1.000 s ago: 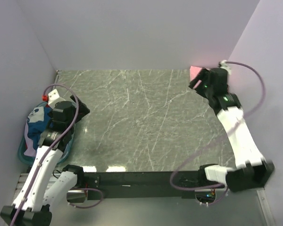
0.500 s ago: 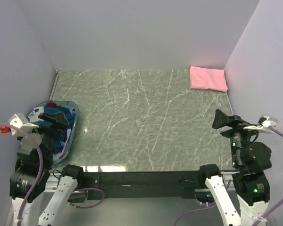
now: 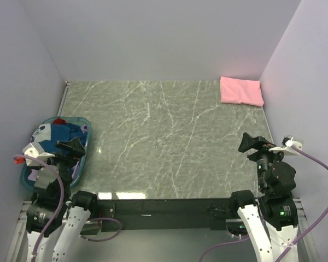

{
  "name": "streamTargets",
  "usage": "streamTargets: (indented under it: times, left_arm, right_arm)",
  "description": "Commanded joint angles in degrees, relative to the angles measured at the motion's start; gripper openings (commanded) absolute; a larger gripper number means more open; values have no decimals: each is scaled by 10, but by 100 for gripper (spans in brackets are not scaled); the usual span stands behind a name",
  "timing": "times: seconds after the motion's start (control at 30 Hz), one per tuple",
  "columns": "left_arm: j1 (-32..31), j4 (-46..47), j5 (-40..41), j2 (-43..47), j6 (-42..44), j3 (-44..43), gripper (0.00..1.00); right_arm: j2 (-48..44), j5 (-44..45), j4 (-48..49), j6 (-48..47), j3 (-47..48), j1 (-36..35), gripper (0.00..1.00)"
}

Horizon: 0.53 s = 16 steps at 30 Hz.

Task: Fold and stack the t-shirts
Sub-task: Reset both grippers

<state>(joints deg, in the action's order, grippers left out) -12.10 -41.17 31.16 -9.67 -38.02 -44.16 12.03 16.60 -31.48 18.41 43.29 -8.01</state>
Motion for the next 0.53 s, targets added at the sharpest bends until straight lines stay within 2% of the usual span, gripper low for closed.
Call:
streamTargets:
  times: [0.0, 0.23, 0.5]
  left_arm:
    - [-1, 64, 20, 30, 22, 20, 99]
    - [-1, 97, 42, 85, 8, 67, 100]
    - [-1, 113, 65, 86, 25, 84, 99]
  right_arm:
    - [-10, 19, 41, -15, -13, -3, 91]
    - [-21, 24, 49, -19, -24, -3, 91]
    - [-24, 1, 61, -29, -31, -4, 92]
